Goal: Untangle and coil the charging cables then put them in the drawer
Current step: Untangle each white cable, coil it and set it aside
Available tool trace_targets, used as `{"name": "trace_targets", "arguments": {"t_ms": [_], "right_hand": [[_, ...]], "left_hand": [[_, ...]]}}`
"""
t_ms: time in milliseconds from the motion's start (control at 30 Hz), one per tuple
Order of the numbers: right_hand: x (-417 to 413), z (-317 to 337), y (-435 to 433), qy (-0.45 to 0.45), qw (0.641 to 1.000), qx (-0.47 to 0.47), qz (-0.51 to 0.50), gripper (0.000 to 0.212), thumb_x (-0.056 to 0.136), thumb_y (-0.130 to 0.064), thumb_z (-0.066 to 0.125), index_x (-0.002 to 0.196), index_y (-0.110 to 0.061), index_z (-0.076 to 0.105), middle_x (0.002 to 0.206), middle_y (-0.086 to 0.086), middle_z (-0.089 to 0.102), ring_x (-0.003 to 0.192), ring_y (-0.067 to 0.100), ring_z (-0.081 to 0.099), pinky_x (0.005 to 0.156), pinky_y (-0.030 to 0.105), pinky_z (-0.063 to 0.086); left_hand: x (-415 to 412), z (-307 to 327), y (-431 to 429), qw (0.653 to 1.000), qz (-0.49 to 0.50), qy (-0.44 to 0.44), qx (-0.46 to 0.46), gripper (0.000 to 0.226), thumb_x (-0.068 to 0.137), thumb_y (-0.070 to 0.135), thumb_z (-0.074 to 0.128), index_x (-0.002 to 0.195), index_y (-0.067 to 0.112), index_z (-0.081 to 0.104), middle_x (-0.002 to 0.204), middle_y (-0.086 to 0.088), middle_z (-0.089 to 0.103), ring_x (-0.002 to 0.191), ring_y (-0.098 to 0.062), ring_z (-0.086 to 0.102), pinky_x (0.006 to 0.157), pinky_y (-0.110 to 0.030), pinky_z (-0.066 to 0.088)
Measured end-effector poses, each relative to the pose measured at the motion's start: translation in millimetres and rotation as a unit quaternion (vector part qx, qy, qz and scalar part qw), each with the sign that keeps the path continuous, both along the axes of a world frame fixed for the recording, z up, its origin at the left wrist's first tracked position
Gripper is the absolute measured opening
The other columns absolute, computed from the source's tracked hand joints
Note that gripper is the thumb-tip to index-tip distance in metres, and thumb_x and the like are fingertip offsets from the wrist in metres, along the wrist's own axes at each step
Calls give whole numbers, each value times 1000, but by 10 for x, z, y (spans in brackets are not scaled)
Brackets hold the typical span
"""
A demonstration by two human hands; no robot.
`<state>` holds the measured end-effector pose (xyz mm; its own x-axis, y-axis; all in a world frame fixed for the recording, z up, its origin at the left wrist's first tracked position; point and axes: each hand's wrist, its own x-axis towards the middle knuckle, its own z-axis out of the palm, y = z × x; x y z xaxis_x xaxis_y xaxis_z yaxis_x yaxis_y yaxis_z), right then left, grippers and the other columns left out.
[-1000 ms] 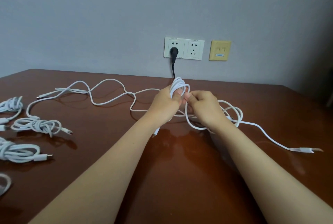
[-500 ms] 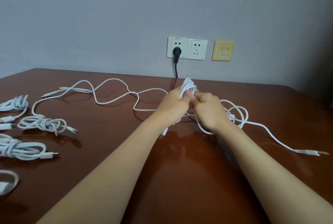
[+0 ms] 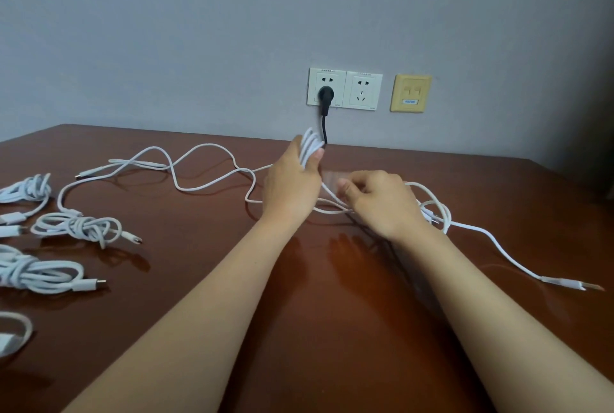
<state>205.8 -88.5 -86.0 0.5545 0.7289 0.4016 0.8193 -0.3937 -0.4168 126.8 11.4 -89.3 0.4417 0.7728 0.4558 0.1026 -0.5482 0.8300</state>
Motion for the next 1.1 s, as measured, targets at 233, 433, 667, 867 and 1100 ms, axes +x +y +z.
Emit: {"name": "trace_targets", "arguments": {"t_ms": [233,433,667,867,1100], "right_hand": [[-19,61,5,34,997,62,-15,25,92,-20,43,93,-20,67,92,4,67,96,27,57,80,35,45],[-90,93,-1,2,999,-28,21,27,97,-23,36,103,-19,62,97,11,66,95,33,55,80,37,45],[-86,339,-70,285,942,170,54,32,98,-14,36,81,-17,62,78,2,68,76,16,65,75,32,48],[63,234,-197,152,981,68,-101,26,84,-8,45,84,-18,69,88,4,71,88,25,66,74,32,52],[-303,340,-149,19,990,120,-74,26,78,-9,48,82,-25,68,90,7,70,93,30,60,85,34,48]], "left_hand": [[-21,-12,202,957,-48,-148,-246,15,100,27,39,101,16,48,73,3,60,56,-16,62,48,-23,50],[-10,3,229,953,25,-148,-261,30,99,28,39,117,7,50,72,1,50,49,-15,52,39,-17,40],[-24,-12,314,926,65,-174,-328,28,100,28,38,113,7,50,82,-5,55,53,-16,52,49,-24,41],[-68,59,321,878,22,-188,-440,41,102,25,33,134,0,41,70,-1,41,56,-12,42,38,-16,41],[48,-14,226,931,42,-169,-321,25,99,31,39,101,9,50,85,-4,58,73,-23,55,74,-32,48]]}}
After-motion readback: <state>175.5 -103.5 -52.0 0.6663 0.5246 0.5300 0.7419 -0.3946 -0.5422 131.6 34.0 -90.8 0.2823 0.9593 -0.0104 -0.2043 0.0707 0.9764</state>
